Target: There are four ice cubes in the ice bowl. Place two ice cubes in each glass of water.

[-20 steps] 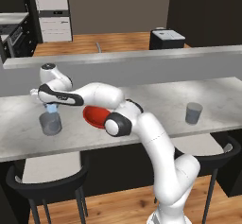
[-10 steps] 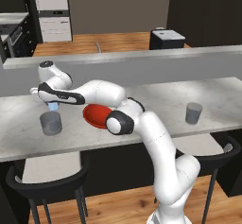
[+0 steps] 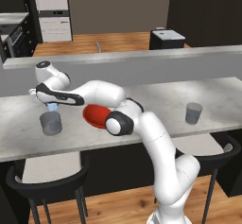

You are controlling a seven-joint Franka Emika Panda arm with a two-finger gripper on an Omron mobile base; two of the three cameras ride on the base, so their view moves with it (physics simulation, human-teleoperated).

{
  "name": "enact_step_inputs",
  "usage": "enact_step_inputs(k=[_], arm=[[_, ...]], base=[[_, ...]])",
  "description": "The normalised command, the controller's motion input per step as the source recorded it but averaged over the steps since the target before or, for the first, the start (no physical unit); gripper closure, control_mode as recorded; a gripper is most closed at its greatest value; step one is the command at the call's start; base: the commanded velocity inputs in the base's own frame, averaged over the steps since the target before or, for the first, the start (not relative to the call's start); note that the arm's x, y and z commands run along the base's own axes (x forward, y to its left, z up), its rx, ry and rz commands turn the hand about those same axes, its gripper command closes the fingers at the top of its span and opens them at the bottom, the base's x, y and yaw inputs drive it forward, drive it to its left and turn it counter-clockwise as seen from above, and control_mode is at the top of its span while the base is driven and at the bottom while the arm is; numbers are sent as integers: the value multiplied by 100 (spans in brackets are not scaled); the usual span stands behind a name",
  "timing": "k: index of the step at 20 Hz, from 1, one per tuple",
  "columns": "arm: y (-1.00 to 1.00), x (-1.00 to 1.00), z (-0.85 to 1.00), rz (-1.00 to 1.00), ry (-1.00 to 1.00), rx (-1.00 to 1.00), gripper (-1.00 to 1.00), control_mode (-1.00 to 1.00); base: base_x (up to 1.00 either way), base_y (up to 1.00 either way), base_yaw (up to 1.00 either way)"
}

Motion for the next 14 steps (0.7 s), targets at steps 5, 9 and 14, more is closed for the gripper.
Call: enact_step_inputs(k=[5, 9, 14], arm=[[21, -18, 0, -2, 0, 0, 100, -100], [0, -4, -18, 0, 0, 0, 100, -100], [0, -2, -11, 0, 0, 0, 100, -100]], base=[[0, 0, 0], [0, 0, 0], [0, 0, 0]])
